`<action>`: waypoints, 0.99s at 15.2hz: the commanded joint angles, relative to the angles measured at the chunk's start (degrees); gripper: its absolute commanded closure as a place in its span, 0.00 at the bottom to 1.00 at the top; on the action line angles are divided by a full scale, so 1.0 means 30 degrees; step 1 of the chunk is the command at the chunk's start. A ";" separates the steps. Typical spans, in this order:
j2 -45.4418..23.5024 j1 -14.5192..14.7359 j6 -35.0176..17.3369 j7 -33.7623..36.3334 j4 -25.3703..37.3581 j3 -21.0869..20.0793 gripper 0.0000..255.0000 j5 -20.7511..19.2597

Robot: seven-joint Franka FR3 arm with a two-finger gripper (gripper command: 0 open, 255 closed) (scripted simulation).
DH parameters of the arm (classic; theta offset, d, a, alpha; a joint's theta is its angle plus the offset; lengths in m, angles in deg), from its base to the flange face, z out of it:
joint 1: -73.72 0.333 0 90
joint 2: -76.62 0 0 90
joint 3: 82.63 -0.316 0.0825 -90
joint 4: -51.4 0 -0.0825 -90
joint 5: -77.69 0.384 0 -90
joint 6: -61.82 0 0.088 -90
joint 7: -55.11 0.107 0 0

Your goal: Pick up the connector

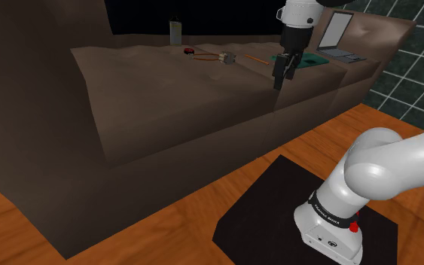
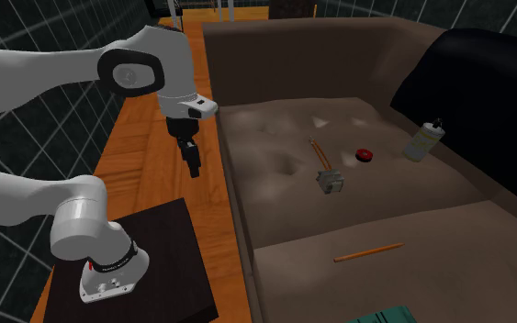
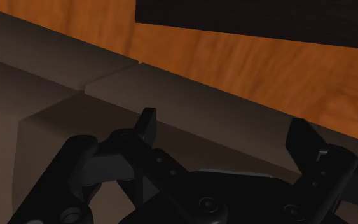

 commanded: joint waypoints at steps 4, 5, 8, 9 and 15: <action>-0.2101 -0.0230 -0.0909 -0.0563 0.1369 0.0658 0.00 -0.0197; -0.2804 -0.0290 -0.1168 -0.0754 0.1870 0.0870 0.00 -0.0231; -0.4919 -0.0439 -0.1812 -0.1344 0.3506 0.1483 0.00 -0.0235; -0.5627 -0.0482 -0.1982 -0.1549 0.4096 0.1679 0.00 -0.0202; -0.9936 -0.0741 -0.2516 -0.2869 0.8137 0.2757 0.00 0.0351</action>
